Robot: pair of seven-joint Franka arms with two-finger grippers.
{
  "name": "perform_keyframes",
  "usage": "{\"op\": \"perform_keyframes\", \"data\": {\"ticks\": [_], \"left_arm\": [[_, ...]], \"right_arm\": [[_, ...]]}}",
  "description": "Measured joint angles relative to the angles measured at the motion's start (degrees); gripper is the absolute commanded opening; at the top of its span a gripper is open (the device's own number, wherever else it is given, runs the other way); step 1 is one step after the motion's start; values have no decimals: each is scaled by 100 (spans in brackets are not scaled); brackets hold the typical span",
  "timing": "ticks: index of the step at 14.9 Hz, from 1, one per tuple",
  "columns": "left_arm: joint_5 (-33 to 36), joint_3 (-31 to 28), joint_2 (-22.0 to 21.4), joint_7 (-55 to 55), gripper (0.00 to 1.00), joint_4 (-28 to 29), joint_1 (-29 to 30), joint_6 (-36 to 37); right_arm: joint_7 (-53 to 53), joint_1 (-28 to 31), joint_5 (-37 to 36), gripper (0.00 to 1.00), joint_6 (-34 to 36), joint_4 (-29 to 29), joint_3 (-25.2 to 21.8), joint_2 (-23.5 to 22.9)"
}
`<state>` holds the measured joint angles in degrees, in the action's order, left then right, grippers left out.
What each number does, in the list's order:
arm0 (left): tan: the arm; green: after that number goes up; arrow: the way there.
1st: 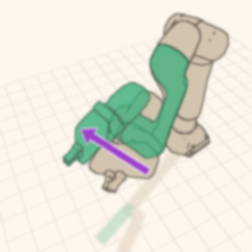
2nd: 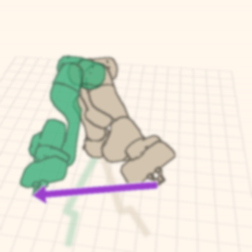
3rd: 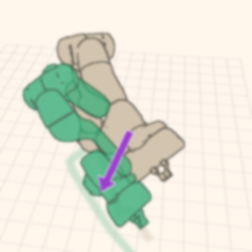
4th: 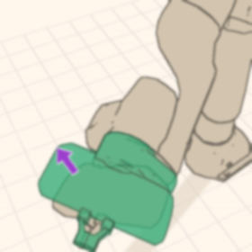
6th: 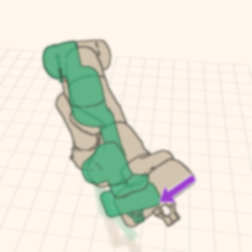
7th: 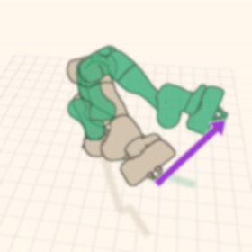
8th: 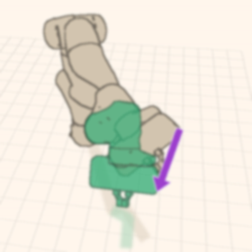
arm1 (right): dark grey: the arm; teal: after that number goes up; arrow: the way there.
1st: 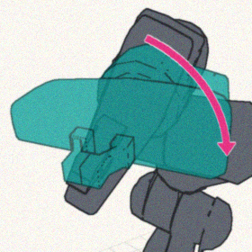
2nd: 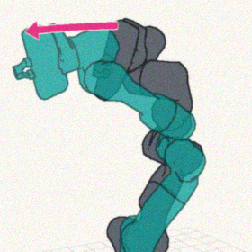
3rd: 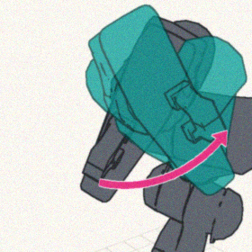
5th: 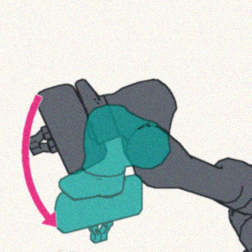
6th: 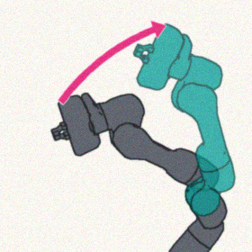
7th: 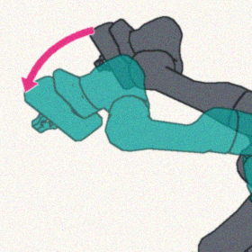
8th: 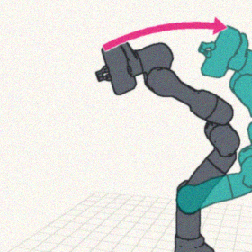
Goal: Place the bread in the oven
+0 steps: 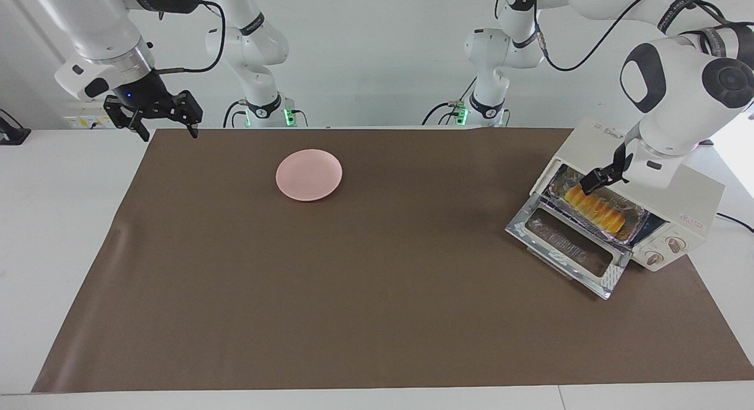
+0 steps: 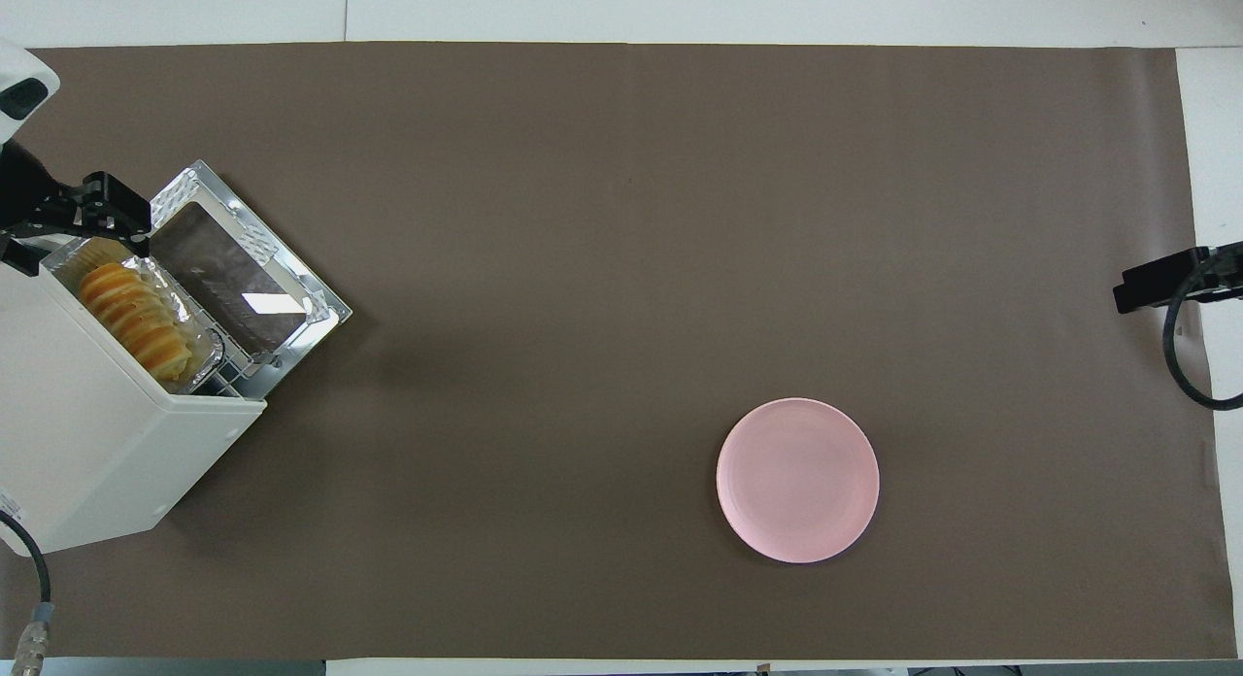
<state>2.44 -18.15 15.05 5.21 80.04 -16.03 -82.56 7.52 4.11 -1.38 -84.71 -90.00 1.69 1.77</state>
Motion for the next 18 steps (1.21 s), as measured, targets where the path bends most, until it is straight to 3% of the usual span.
{"op": "perform_keyframes", "data": {"ticks": [4,10,14,18], "left_arm": [[-34,46,-417,-194,100,370,-28,171],[-339,176,-912,-498,100,456,-70,624],[-396,1170,-1011,-519,100,463,787,613],[-393,1320,-1008,-519,100,470,811,607]], "right_arm": [[0,0,0,100,0,0,0,0],[0,0,0,100,0,0,0,0],[0,0,0,100,0,0,0,0],[0,0,0,100,0,0,0,0]]}}
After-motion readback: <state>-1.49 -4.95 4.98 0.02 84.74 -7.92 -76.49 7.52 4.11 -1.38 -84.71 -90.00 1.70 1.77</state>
